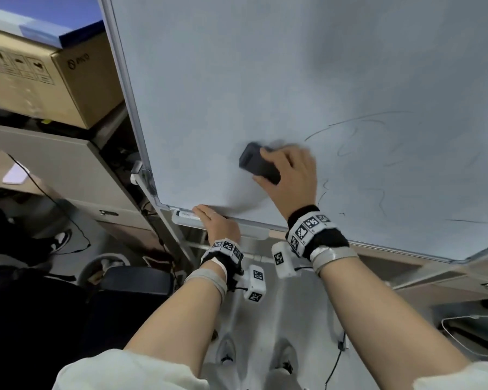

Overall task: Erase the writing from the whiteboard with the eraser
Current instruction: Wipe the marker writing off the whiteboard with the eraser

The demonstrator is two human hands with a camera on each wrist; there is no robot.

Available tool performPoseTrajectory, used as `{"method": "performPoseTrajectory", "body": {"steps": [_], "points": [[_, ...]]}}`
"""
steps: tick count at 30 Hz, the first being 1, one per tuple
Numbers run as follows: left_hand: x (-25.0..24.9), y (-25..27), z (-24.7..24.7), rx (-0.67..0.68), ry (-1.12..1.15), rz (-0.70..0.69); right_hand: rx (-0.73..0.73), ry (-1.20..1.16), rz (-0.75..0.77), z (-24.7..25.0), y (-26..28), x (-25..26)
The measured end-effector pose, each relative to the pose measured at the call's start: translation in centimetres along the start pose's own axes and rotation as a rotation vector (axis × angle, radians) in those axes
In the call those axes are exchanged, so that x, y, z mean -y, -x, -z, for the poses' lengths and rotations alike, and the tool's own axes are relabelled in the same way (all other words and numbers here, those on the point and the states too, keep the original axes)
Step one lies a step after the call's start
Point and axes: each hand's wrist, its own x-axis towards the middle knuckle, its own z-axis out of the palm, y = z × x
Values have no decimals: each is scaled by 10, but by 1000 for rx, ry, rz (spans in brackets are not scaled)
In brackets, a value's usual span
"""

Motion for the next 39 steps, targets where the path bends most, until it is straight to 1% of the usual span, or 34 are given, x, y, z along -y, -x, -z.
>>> {"method": "performPoseTrajectory", "body": {"steps": [3, 5, 7, 8, 12, 13, 15, 17, 20, 22, 24, 27, 30, 32, 35, 36, 37, 39], "points": [[1, 3, 4, -3, -32, -16, -260, -38, -51, 32, -49, 9], [1, 4, 5, -10, -41, -26, -362, -62, -106, 49, -71, 8], [0, 6, 5, -16, -50, -30, -369, -64, -138, 51, -72, 7], [0, 6, 4, -15, -55, -31, -341, -58, -148, 47, -64, 6], [0, 6, 5, -24, -78, -38, -98, -30, -126, 20, -12, 5], [0, 6, 5, -30, -82, -39, -53, -12, -107, 16, -5, 4], [1, 6, 5, -37, -91, -36, -23, 4, -77, 19, -7, 4], [0, 7, 6, -40, -94, -34, -71, 1, -56, 31, -25, 7], [-1, 7, 6, -50, -88, -36, -260, -33, -82, 51, -64, 10], [-1, 6, 5, -49, -79, -38, -312, -54, -94, 56, -76, 10], [-1, 4, 2, -63, -76, -36, -271, -45, -70, 49, -67, 6], [-1, 3, -1, -64, -23, -20, -113, -32, -35, 24, -33, 0], [-1, -1, -6, -95, 41, -20, 20, -43, -21, 3, -8, -4], [0, -2, -8, -92, 118, -13, 69, -52, -6, -4, 0, -6], [2, -2, -8, -34, 248, 32, 117, -48, 30, -11, 6, -9], [1, -6, -13, -32, 333, 67, 142, -41, 39, -13, 10, -10], [1, -9, -15, -58, 473, 115, 171, -34, 45, -16, 17, -12], [2, -12, -17, -121, 810, 218, 230, -7, 59, -24, 35, -19]]}}
